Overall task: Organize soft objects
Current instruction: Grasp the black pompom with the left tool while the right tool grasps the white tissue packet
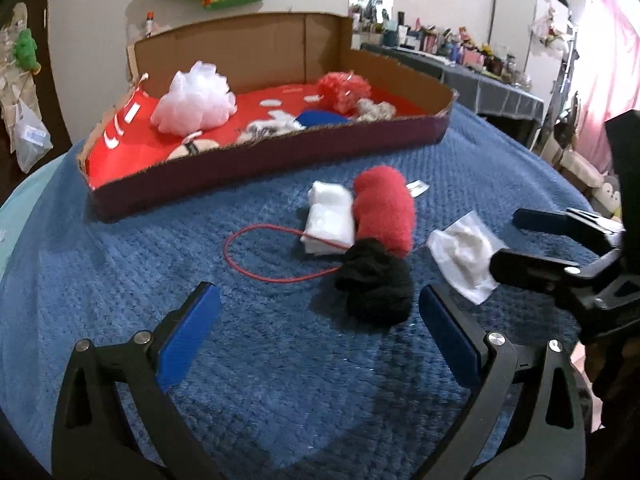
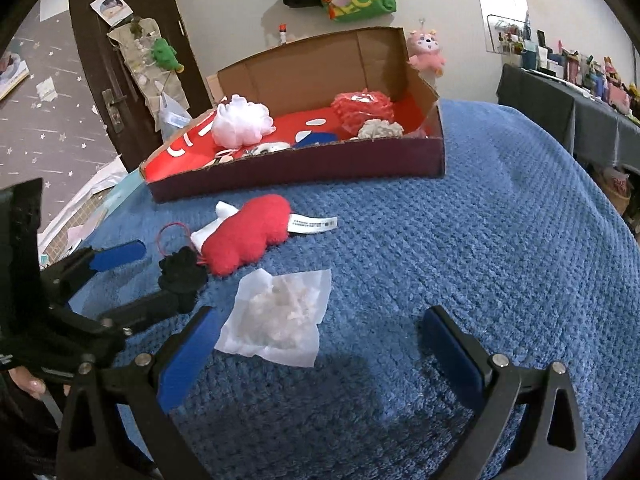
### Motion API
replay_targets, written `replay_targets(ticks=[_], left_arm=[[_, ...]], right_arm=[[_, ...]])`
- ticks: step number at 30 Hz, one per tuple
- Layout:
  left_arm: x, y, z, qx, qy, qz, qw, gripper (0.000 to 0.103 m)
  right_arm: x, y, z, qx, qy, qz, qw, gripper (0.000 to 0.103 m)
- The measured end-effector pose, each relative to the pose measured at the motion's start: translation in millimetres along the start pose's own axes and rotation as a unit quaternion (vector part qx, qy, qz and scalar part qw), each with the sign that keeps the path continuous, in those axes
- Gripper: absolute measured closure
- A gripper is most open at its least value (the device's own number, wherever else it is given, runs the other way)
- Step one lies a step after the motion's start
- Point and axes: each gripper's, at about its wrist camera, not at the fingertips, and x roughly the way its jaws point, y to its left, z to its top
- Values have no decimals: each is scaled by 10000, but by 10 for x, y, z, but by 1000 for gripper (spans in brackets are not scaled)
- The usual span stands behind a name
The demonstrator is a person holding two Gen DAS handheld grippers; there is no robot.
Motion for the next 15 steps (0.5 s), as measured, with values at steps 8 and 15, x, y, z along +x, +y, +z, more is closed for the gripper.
replay_targets(ticks=[8, 15], left_arm=[[-37, 49, 32, 163, -57, 102, 9998, 9], [45, 8, 98, 229, 103, -440, 9987, 50]], right_arm=[[112, 224, 24, -320, 126, -61, 9994, 0], [254, 405, 6, -820, 209, -397, 9956, 19]])
